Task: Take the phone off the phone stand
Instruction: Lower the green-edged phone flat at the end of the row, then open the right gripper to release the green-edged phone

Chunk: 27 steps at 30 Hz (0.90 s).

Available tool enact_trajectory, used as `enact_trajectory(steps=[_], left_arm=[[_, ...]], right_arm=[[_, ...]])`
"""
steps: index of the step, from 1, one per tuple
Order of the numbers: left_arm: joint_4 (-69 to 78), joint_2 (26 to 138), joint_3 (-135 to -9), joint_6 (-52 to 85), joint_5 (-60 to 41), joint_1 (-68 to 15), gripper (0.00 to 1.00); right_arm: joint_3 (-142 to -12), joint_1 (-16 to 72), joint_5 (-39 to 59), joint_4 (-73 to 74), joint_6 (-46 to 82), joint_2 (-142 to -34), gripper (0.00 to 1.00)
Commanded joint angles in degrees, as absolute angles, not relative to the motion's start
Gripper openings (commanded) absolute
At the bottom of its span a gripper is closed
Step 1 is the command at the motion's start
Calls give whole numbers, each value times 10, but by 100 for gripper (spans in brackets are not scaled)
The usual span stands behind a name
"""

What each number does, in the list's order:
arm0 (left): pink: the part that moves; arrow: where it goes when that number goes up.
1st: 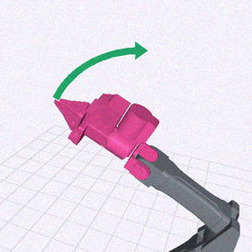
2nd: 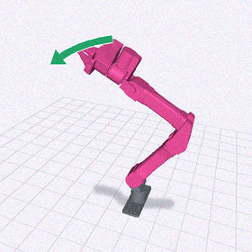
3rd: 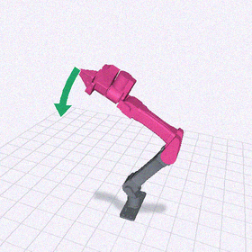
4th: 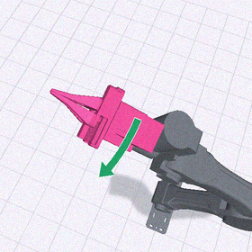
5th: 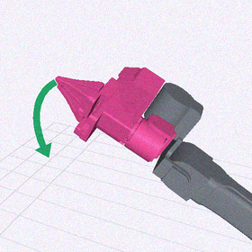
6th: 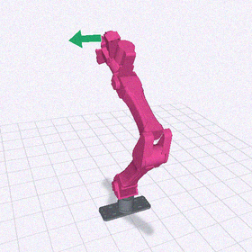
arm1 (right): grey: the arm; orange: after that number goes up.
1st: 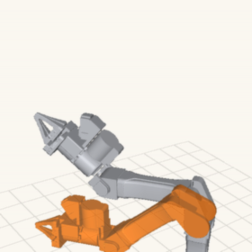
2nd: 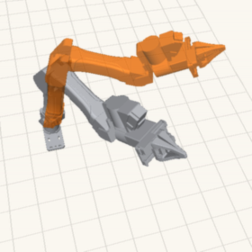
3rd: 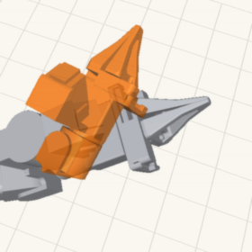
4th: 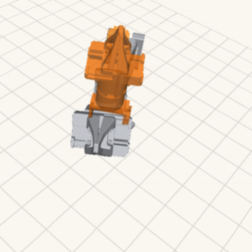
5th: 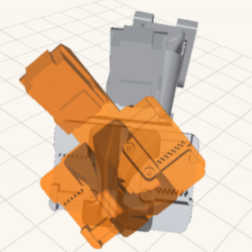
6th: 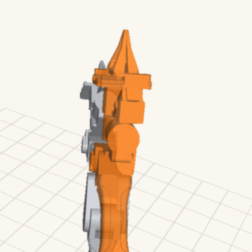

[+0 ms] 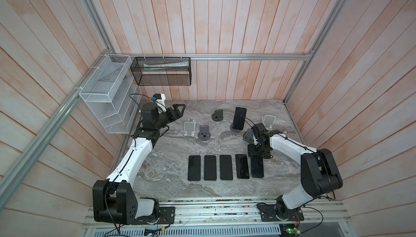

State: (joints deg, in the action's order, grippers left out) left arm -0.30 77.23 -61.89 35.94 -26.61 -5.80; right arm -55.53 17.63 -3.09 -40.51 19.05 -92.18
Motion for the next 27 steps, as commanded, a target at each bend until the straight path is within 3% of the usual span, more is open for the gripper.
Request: enact_trajectory(steps=[1, 15, 27], left_arm=[[13, 764, -608, 349, -267, -61, 88], [14, 760, -602, 351, -253, -57, 88], [23, 755, -589, 361, -235, -57, 88]], right_arm=[[-548, 171, -30, -400, 180, -936, 58], [-521, 146, -38, -368, 188, -966, 64], [-492, 146, -25, -333, 194, -962, 75]])
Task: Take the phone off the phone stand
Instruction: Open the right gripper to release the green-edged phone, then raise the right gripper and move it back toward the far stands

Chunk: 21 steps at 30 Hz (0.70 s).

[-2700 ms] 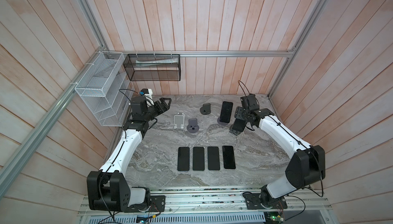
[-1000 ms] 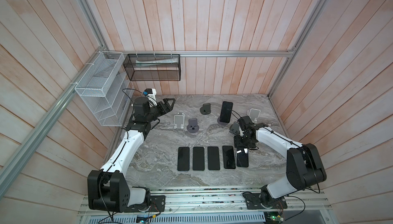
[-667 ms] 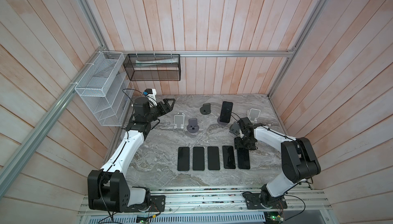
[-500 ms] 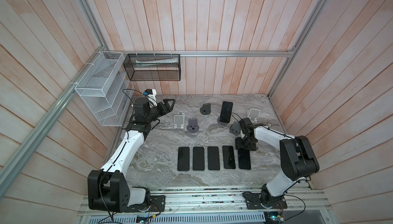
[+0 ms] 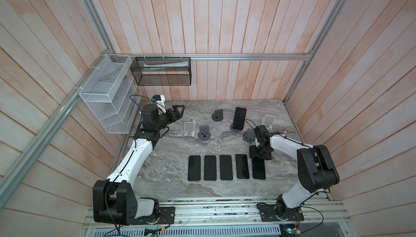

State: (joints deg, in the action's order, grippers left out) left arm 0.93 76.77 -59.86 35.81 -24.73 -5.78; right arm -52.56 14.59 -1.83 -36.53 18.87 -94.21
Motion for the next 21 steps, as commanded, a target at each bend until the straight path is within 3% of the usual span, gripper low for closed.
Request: enact_trajectory(steps=[1, 13, 21], left_arm=[[24, 756, -588, 361, -234, -57, 88], [-3, 767, -602, 338, -210, -45, 88], [-3, 759, -601, 338, -210, -45, 88]], right_arm=[[-489, 146, -25, -330, 195, -961, 76], [-513, 146, -48, -325, 187, -948, 81], [-565, 150, -59, -355, 208, -873, 83]])
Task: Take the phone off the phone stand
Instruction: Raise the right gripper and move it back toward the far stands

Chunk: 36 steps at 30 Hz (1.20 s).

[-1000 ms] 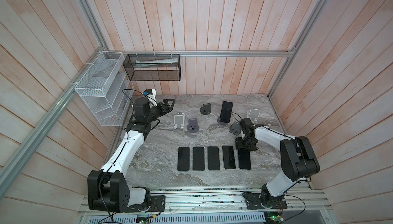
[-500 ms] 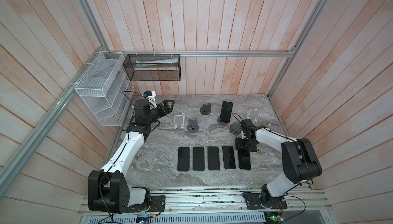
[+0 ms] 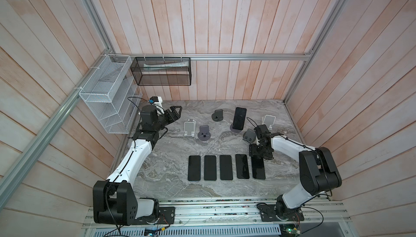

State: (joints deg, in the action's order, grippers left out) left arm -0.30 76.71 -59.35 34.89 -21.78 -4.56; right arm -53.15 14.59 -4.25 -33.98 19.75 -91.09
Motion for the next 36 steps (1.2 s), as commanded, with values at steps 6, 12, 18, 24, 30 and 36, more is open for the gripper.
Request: enact_trajectory(steps=[6, 12, 18, 24, 30, 36], left_arm=[[-14, 741, -608, 325, -197, -56, 88], [-16, 736, -607, 321, -194, -57, 88], [-11, 728, -604, 323, -192, -53, 88], [-11, 718, -604, 321, -193, -50, 88], [-1, 714, -597, 325, -191, -47, 88], [12, 734, -593, 308, -199, -48, 88]], right_arm=[[-614, 178, -107, -406, 222, -840, 87], [-668, 207, -138, -430, 244, -802, 87], [-686, 220, -79, -331, 261, -796, 62], [-757, 222, -96, -305, 275, -848, 68], [-723, 223, -92, -255, 292, -811, 68], [-583, 201, 38, -171, 298, -725, 78]])
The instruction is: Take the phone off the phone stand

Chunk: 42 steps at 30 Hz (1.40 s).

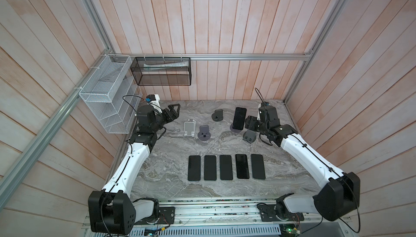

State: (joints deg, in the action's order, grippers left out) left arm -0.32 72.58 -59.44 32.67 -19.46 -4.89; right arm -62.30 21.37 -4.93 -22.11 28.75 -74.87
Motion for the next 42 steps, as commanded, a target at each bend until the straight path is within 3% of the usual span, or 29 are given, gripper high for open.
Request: enact_trajectory(steps=[1, 5, 10, 17, 24, 30, 38, 42], left_arm=[[14, 734, -590, 303, -187, -52, 88], [-5, 737, -590, 287, -98, -77, 90], [-25, 740, -612, 311, -89, -91, 90], [-51, 725, -618, 333, -92, -140, 88], [-45, 745, -640, 362, -80, -195, 88], [10, 777, -648, 384, -72, -236, 88], [-21, 905, -801, 346, -48, -309, 88], [-71, 952, -882, 324, -21, -338, 88]], right_arm=[[-569, 194, 53, -166, 304, -716, 78], [-538, 187, 31, -181, 276, -680, 81], [-496, 173, 21, -153, 257, -633, 88], [-419, 166, 95, -56, 228, -603, 85], [-419, 165, 55, -57, 214, -625, 84], [-350, 164, 54, 28, 253, -586, 84], [-320, 134, 58, 52, 267, -524, 83], [-316, 90, 113, 70, 287, -520, 83]])
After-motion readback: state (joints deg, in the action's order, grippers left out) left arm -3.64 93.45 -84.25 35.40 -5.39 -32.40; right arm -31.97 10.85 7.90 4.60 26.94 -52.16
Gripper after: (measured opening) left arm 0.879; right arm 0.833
